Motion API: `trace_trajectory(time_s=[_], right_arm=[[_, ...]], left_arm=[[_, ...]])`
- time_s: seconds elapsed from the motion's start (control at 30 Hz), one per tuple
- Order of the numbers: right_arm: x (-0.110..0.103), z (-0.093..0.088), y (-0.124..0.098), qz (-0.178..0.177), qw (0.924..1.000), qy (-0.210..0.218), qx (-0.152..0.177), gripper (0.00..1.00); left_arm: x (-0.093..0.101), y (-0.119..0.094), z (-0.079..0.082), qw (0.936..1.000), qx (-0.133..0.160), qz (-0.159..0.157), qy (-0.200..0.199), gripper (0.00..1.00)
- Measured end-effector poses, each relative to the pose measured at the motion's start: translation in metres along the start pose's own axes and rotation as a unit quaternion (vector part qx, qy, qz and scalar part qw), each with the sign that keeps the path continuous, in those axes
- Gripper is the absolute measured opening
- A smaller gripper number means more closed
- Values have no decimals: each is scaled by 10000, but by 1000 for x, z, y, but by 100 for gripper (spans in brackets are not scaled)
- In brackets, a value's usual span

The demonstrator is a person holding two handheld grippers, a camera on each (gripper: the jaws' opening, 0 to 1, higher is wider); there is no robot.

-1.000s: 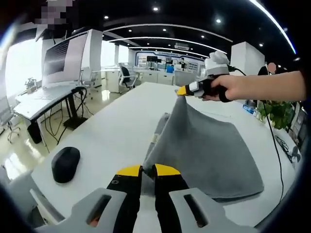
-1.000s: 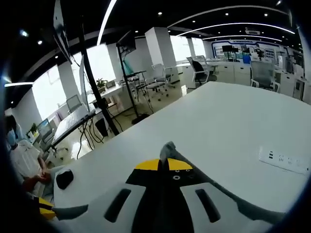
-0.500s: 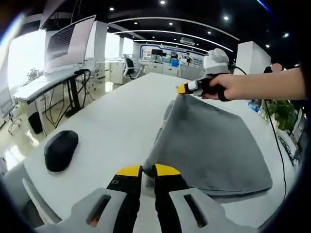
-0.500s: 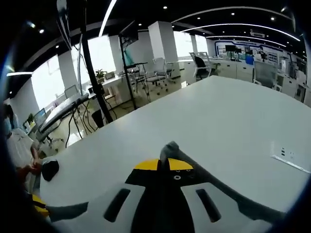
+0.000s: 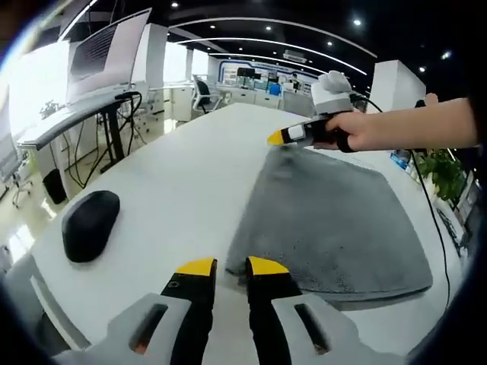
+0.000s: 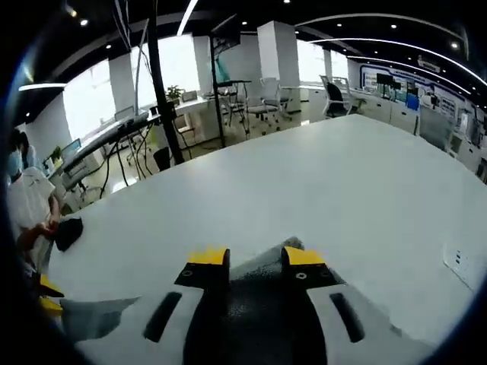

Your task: Fold the towel on the table until its edges align and the towel forms a compact rectangular stack.

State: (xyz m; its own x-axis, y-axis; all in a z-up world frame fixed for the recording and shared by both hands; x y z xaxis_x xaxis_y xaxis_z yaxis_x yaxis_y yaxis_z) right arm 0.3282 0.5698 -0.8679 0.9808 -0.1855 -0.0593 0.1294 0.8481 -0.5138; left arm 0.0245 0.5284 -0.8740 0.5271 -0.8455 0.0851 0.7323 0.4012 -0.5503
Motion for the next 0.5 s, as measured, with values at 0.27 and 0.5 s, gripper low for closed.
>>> trace_trajectory(time_s=[0.27,0.5], right_arm=[[9,6,-1,56,10000,6,10,37],[8,6,-21,99,9998,145,-76,47]], left_arm=[[4,-4,11,9997,100,-95,197,25],[25,-9,28,9974,199,-471,506,38]])
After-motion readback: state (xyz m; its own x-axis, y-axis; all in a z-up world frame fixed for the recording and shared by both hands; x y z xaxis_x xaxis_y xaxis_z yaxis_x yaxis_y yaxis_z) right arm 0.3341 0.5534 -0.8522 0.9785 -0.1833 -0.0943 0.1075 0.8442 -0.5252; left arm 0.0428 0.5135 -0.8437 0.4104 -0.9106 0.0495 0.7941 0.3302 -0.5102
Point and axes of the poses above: the point that each gripper's makers call its tool centre point, and the gripper's own axes: y roughly forward along the fingers, x roughly to its right, z roughly out of its top, the point moved 6 cm from there along -y, roughly backward along the fingers, and after that the axes turned 3 degrees about x, right-handed, at the moved point
